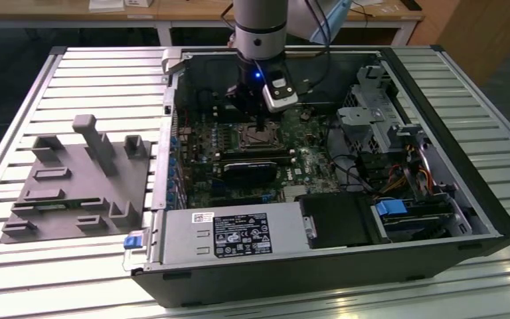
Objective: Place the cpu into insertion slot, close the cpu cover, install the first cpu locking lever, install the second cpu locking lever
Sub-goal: 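Install the first cpu locking lever, then install the second cpu locking lever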
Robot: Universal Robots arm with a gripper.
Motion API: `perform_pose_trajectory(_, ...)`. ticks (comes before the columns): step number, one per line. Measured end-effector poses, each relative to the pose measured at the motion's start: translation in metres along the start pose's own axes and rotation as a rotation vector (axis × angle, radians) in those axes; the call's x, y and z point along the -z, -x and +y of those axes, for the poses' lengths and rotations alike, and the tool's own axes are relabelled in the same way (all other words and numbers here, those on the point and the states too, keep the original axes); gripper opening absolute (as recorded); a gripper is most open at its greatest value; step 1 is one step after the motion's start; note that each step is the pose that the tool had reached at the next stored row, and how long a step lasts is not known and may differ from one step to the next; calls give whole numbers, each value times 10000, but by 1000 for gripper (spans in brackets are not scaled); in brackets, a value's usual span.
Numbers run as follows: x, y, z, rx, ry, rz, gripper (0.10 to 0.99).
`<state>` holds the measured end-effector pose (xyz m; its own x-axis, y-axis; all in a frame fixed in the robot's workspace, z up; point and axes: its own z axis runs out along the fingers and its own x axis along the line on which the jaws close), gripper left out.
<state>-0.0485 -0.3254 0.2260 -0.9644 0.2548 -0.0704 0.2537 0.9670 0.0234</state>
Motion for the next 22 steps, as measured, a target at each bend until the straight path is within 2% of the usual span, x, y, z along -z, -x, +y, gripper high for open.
perform_pose_trajectory(9, 174, 16, -6, 3, -5, -22, 102)
perform_pose_trajectory(13, 202, 26, -37, 4, -30, -27, 102)
perform_pose_trajectory(22, 205, 30, -51, 6, -32, -28, 102)
